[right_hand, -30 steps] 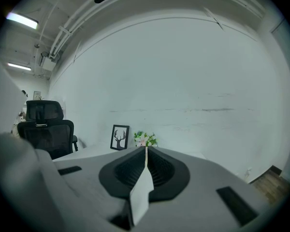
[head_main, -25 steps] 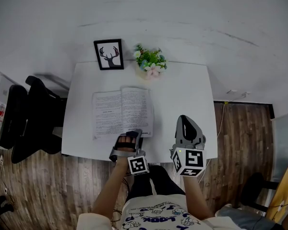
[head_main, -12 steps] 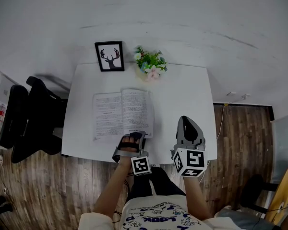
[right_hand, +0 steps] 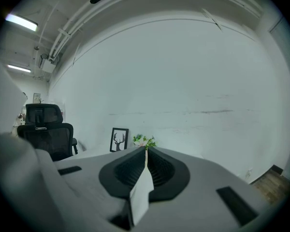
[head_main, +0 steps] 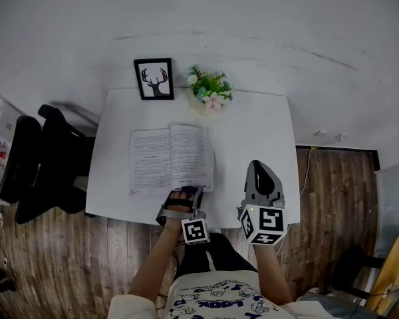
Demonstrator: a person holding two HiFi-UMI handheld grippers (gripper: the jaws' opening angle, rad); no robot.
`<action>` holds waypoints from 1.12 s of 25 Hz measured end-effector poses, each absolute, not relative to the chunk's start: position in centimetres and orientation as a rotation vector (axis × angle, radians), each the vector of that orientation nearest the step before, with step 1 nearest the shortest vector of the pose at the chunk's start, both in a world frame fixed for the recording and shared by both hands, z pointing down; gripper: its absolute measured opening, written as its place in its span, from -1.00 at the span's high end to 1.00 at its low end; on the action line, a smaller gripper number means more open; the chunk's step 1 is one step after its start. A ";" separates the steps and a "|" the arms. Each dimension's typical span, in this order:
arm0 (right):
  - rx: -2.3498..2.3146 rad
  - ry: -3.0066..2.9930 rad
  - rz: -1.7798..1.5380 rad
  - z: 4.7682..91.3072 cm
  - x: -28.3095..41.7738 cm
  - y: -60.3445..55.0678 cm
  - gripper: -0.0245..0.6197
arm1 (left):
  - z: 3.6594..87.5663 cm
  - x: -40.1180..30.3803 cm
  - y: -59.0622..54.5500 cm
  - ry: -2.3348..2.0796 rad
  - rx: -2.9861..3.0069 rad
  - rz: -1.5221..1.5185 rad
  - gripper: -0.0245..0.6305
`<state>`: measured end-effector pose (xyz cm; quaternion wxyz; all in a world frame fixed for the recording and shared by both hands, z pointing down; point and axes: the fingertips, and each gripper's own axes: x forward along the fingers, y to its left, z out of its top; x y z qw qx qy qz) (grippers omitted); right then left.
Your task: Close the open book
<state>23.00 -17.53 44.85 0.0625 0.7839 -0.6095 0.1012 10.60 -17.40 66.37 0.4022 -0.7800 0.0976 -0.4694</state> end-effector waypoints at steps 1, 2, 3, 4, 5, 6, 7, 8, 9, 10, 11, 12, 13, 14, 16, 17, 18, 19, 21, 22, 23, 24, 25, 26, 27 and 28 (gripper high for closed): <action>2.369 -1.844 0.305 44.8 23.0 -17.6 0.83 | 66.3 10.6 -17.5 0.262 -1.977 -1.178 0.72; 2.368 -1.847 0.303 44.7 22.9 -17.6 0.83 | 66.2 10.5 -17.5 0.270 -1.990 -1.178 0.72; 2.367 -1.850 0.301 44.7 22.9 -17.6 0.83 | 66.1 10.4 -17.5 0.272 -2.007 -1.182 0.72; 2.366 -1.854 0.299 44.7 22.8 -17.6 0.83 | 65.8 10.3 -17.5 0.277 -2.018 -1.185 0.72; 2.364 -1.857 0.297 44.6 22.7 -17.7 0.83 | 65.4 10.2 -17.6 0.285 -2.016 -1.184 0.73; 2.362 -1.861 0.296 44.6 22.7 -17.8 0.83 | 65.1 10.1 -17.7 0.294 -2.006 -1.180 0.73; 2.360 -1.866 0.296 44.5 22.6 -17.8 0.83 | 64.8 10.0 -17.8 0.300 -1.998 -1.174 0.73; 2.358 -1.870 0.295 44.5 22.5 -17.9 0.83 | 64.7 9.9 -17.9 0.307 -1.996 -1.167 0.74; 2.355 -1.875 0.295 44.5 22.4 -18.0 0.83 | 64.8 9.9 -17.9 0.315 -2.001 -1.157 0.74; 2.351 -1.880 0.294 44.4 22.3 -18.1 0.83 | 64.7 9.8 -17.9 0.324 -2.009 -1.149 0.74; 2.347 -1.886 0.293 44.4 22.2 -18.2 0.83 | 64.5 9.7 -17.9 0.333 -2.017 -1.141 0.75; 2.342 -1.894 0.293 44.4 22.0 -18.3 0.83 | 64.3 9.6 -17.9 0.344 -2.025 -1.135 0.75; 2.336 -1.902 0.291 44.3 21.8 -18.4 0.83 | 64.0 9.4 -18.0 0.356 -2.032 -1.130 0.75; 2.330 -1.911 0.289 44.2 21.6 -18.6 0.83 | 63.7 9.3 -18.1 0.371 -2.041 -1.128 0.75; 2.317 -1.930 0.284 44.1 21.2 -18.9 0.83 | 63.1 8.9 -18.4 0.397 -2.058 -1.128 0.76; 2.311 -1.939 0.281 44.0 21.0 -19.0 0.83 | 62.7 8.7 -18.5 0.409 -2.063 -1.130 0.76; 2.306 -1.948 0.278 43.9 20.8 -19.2 0.83 | 62.4 8.5 -18.6 0.422 -2.068 -1.131 0.76; 2.300 -1.957 0.275 43.8 20.6 -19.3 0.83 | 62.2 8.2 -18.7 0.437 -2.074 -1.130 0.76; 2.288 -1.974 0.271 43.6 20.2 -19.5 0.83 | 62.0 7.8 -18.9 0.473 -2.088 -1.132 0.76; 2.281 -1.983 0.269 43.5 19.9 -19.7 0.83 | 61.8 7.5 -19.1 0.494 -2.094 -1.135 0.76; 2.273 -1.992 0.266 43.5 19.7 -19.8 0.83 | 61.7 7.2 -19.2 0.516 -2.101 -1.139 0.76; 2.265 -2.002 0.264 43.4 19.4 -19.9 0.83 | 61.6 6.9 -19.4 0.538 -2.108 -1.143 0.76; 2.257 -2.011 0.261 43.4 19.1 -20.0 0.83 | 61.5 6.5 -19.6 0.561 -2.115 -1.147 0.76; 2.249 -2.020 0.259 43.3 18.9 -20.1 0.83 | 61.4 6.1 -19.8 0.583 -2.121 -1.151 0.76; 2.242 -2.028 0.257 43.3 18.6 -20.2 0.83 | 61.3 5.8 -20.1 0.603 -2.126 -1.156 0.76; 2.236 -2.036 0.257 43.2 18.4 -20.3 0.83 | 61.2 5.5 -20.3 0.622 -2.129 -1.161 0.76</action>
